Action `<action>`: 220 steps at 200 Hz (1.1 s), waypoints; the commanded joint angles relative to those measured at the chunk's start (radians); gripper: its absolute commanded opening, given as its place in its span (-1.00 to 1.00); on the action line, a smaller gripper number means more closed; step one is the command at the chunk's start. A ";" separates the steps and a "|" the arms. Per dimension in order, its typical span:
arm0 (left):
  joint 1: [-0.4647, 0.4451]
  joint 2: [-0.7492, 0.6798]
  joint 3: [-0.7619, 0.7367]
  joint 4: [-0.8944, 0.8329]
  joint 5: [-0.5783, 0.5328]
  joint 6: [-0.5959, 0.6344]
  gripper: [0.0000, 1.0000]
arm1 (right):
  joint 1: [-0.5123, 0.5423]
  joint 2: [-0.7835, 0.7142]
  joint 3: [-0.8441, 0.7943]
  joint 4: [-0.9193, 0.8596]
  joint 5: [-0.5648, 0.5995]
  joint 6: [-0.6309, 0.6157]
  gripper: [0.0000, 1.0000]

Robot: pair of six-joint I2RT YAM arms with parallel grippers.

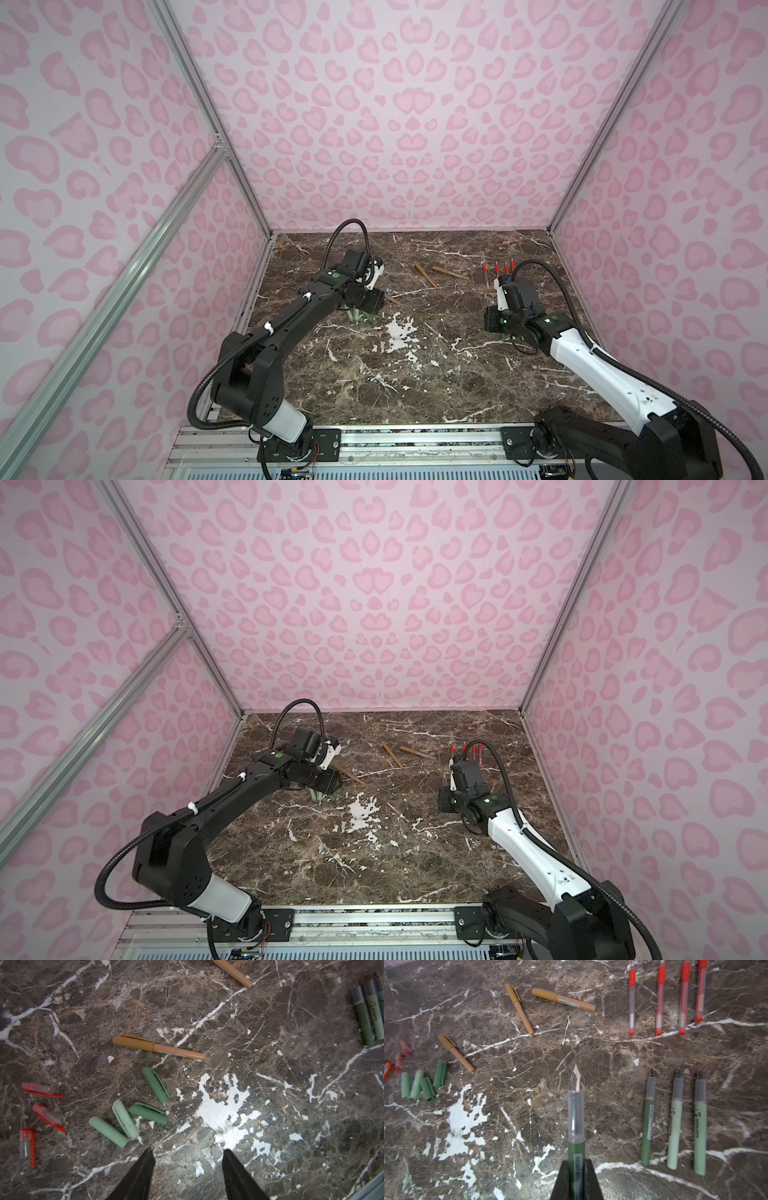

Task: Open the pen caps
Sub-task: 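Lower the uncapped green marker beside the row of green markers and release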

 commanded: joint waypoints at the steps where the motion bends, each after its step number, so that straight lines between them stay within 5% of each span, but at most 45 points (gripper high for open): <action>1: 0.003 -0.083 -0.071 0.095 0.009 0.046 0.32 | -0.034 0.069 0.037 -0.029 0.006 -0.035 -1.00; 38: 0.051 -0.237 -0.199 0.180 0.021 0.075 0.58 | -0.073 0.223 0.102 -0.045 -0.015 -0.063 -1.00; 84: 0.226 -0.376 -0.294 0.259 0.113 0.038 0.86 | -0.088 0.369 0.142 -0.026 -0.022 -0.065 -1.00; 127: 0.366 -0.427 -0.299 0.271 0.150 0.002 0.93 | -0.100 0.477 0.186 -0.035 -0.008 -0.073 -1.00; 175: 0.414 -0.431 -0.277 0.258 0.154 -0.005 0.95 | -0.110 0.518 0.177 -0.024 0.021 -0.060 -1.00; 220: 0.431 -0.423 -0.269 0.254 0.162 -0.009 0.97 | -0.110 0.516 0.160 -0.017 0.035 -0.061 -0.78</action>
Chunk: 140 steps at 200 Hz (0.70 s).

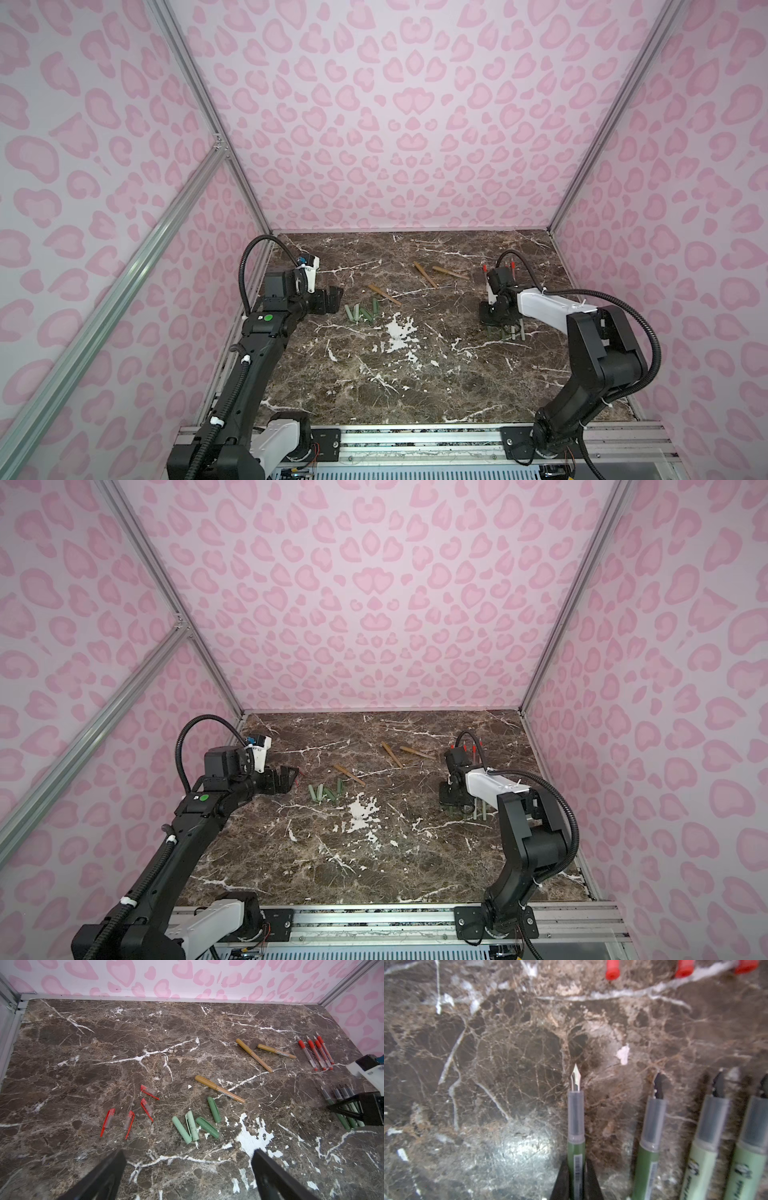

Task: Open the pen caps
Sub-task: 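Lower the uncapped green marker beside the row of green markers and release, then move the right gripper to a tan capped pen and grasp it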

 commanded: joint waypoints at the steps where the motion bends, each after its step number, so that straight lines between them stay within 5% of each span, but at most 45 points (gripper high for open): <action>1: 0.011 0.005 0.021 0.024 0.014 -0.010 0.97 | 0.000 0.001 -0.016 -0.005 0.019 0.001 -0.77; 45: 0.025 0.007 0.015 0.029 0.018 -0.014 0.98 | -0.002 -0.035 -0.001 -0.037 0.035 -0.017 -0.46; 99: 0.036 0.010 0.013 0.032 0.022 -0.017 0.99 | 0.008 -0.144 0.068 -0.116 -0.004 -0.019 -0.35; 140: 0.041 0.010 0.010 0.044 0.025 -0.017 0.99 | 0.111 -0.123 0.179 -0.115 -0.058 -0.032 -0.13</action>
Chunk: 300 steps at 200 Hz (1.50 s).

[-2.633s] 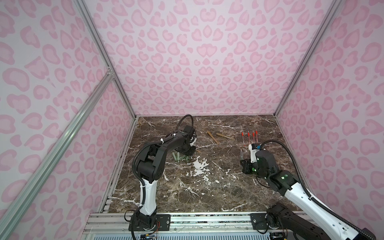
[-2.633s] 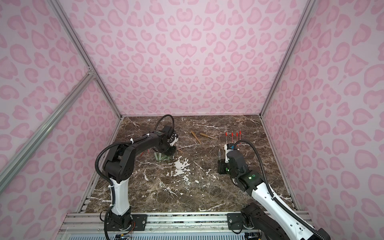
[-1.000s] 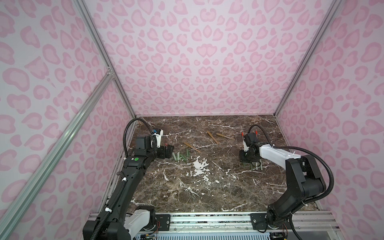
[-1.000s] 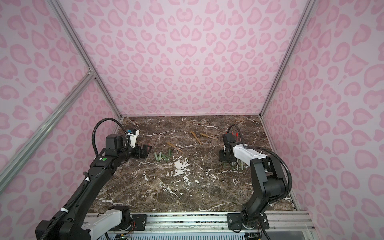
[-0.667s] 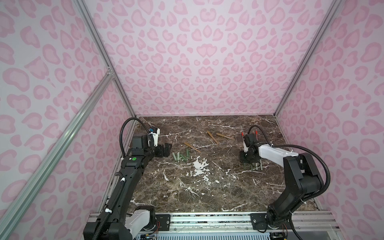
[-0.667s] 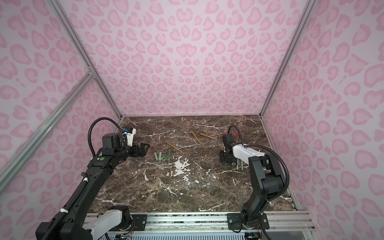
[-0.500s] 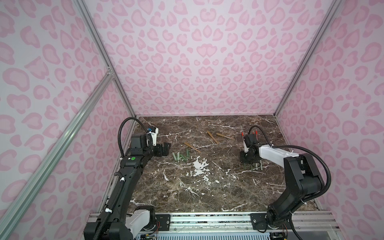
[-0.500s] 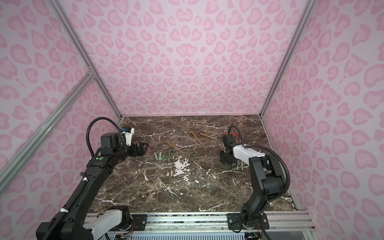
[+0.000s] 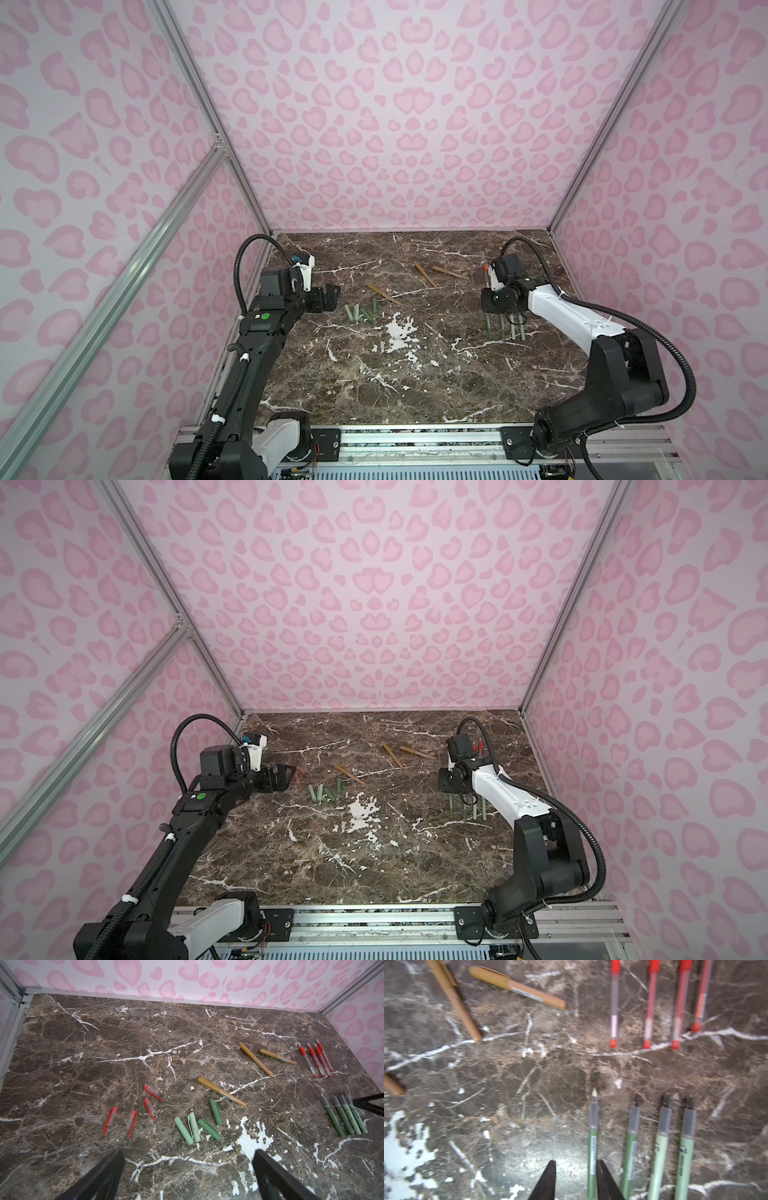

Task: Open the pen caps
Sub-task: 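Move the right gripper to a tan capped pen and grasp it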

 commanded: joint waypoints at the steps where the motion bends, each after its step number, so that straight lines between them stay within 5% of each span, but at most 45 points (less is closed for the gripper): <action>1: 0.002 0.001 0.002 0.043 0.008 0.001 0.99 | 0.052 0.032 0.056 -0.011 -0.028 -0.014 -0.12; 92: 0.021 -0.037 -0.006 0.037 0.016 0.004 0.97 | 0.301 0.486 0.578 -0.075 -0.077 -0.101 -0.03; 169: 0.034 -0.043 -0.011 0.036 0.020 -0.002 0.96 | 0.393 0.848 1.036 -0.266 -0.102 -0.183 -0.09; 248: 0.041 -0.049 -0.005 0.034 0.036 -0.011 0.96 | 0.422 1.064 1.304 -0.389 -0.102 -0.214 -0.16; 300: 0.042 -0.046 -0.001 0.033 0.041 -0.014 0.96 | 0.432 1.100 1.311 -0.424 -0.078 -0.239 -0.60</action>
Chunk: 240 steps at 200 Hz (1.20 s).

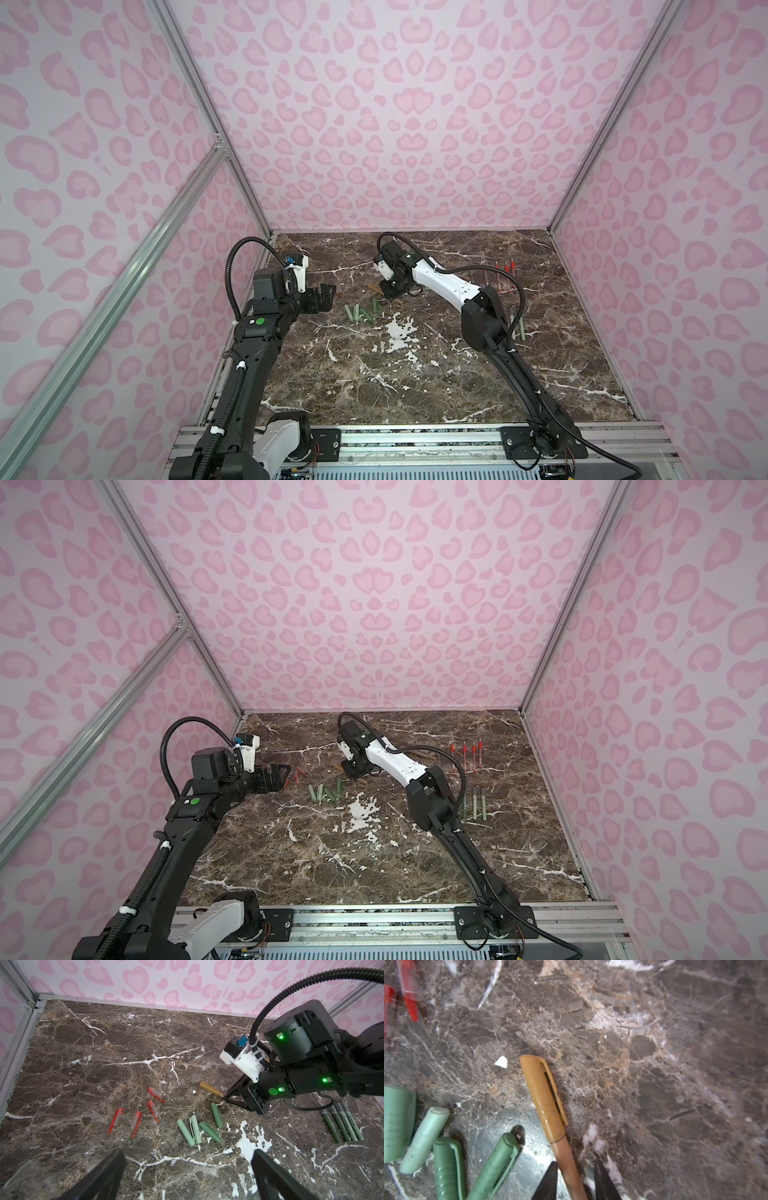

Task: Open the pen caps
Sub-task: 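Move the right gripper to a tan capped pen and grasp it, then lift the tan pen and bring its cap into the left gripper, closing it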

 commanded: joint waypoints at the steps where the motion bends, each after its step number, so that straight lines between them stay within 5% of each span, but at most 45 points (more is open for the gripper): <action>1: 0.002 -0.001 0.007 0.035 0.018 -0.006 0.96 | 0.009 0.023 -0.017 -0.064 0.011 -0.022 -0.61; 35: 0.003 0.005 0.010 0.032 0.022 -0.014 0.96 | 0.012 -0.015 -0.055 -0.055 0.009 -0.001 -0.93; 78: 0.005 0.000 -0.002 0.060 0.080 -0.062 0.98 | 0.020 -0.225 -0.283 0.114 -0.023 0.076 -0.99; 163: 0.005 0.018 -0.075 0.251 0.455 -0.306 0.85 | 0.136 -0.665 -0.812 0.626 -0.116 0.387 -1.00; 240: -0.048 0.081 -0.118 0.324 0.403 -0.400 0.45 | 0.231 -0.724 -0.843 0.694 -0.111 0.455 -1.00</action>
